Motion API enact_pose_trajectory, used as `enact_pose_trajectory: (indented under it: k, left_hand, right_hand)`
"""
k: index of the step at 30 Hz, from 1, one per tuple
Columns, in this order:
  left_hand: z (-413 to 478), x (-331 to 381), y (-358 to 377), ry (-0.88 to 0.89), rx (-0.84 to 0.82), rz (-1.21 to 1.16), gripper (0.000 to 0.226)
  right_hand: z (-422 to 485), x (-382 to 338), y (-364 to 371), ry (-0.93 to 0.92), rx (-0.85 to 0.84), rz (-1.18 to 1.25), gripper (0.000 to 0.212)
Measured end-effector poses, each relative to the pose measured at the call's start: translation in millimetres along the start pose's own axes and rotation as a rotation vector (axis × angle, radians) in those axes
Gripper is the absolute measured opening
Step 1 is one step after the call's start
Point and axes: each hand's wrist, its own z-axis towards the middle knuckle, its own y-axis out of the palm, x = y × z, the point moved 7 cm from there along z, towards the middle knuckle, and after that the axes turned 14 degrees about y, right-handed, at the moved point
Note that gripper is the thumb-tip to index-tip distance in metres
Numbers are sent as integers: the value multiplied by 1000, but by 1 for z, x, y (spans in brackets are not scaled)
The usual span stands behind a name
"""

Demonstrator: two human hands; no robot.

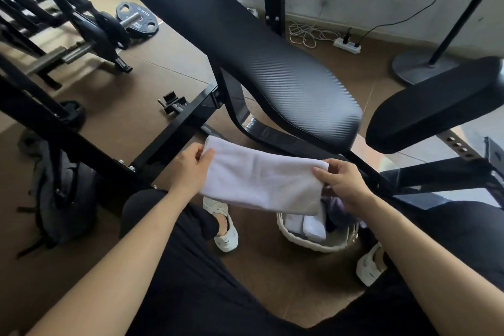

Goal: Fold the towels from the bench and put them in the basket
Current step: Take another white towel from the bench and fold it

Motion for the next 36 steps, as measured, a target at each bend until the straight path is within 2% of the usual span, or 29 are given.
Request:
enact_pose_trajectory:
  k: [6,12,17,21,24,27,29,32,36]
  left_hand:
    - [-19,26,5,26,21,-87,22]
    - [-40,43,29,7,11,-293,17]
    - [-46,52,48,1,-17,-466,19]
    - [-51,46,58,-98,-21,-645,26]
    - [-52,43,58,-111,2,-609,47]
    - [-51,37,54,-115,95,-564,40]
    - [-50,34,53,-126,131,-579,32]
    - [-52,29,50,-164,182,-666,31]
    - [-57,21,53,-279,220,-804,35]
  right_hand:
    - [-4,-26,38,-32,-19,18,9]
    - [-13,-43,86,-84,-73,-18,8]
    - [-28,-46,117,-136,-105,-145,16]
    - [-37,-40,132,-71,-260,-109,30]
    - [-44,-36,136,20,-317,-77,48]
    - [-50,-35,138,37,-377,-72,53]
    - [-51,-35,133,-42,-300,-181,44]
    - [-50,-29,117,-233,-54,-425,28]
    - [-50,-6,105,-239,-16,-479,21]
